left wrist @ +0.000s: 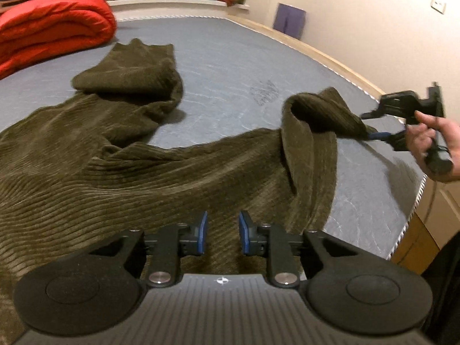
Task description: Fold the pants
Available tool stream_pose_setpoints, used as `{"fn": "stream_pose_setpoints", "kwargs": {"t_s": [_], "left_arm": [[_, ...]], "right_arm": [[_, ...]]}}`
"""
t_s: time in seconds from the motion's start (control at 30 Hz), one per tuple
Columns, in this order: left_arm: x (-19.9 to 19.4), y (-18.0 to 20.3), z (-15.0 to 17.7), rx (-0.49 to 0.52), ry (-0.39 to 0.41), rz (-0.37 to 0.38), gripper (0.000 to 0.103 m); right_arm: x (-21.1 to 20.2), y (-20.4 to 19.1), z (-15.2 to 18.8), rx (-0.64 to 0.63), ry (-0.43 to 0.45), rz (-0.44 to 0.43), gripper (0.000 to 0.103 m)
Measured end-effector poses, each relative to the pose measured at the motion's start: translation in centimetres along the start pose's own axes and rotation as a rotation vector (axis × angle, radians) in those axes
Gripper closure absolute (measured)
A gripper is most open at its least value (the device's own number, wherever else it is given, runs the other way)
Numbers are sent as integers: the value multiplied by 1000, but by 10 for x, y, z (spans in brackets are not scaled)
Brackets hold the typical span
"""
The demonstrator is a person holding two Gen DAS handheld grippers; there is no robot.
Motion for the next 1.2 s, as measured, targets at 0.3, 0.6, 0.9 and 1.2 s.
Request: {"fn": "stream_pose_setpoints", "kwargs": {"t_s": [0.3,0.6,0.9,1.2], "left_arm": [[12,17,16,87,-39,32,67],[11,14,13,103,-26,31,67],[12,6,3,93,-5,13,67],[2,8,5,119,7,27,59]], "right_arm": [[25,-5,10,76,20,14,80],[5,-36,-31,24,264,-55,92],[13,-182,-49,-374,367,-405,71],[52,-114,-23,-297,316,-210,55]]}}
Point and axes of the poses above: each gripper's, at about its wrist camera, not at the fingertips, and x roughly the way its jaws point, y to its right, z to its underside, the point moved 9 cm from there along x, roughly the way its jaws point, and after that the axes turned 15 degrees about y, right-handed, at the moved point
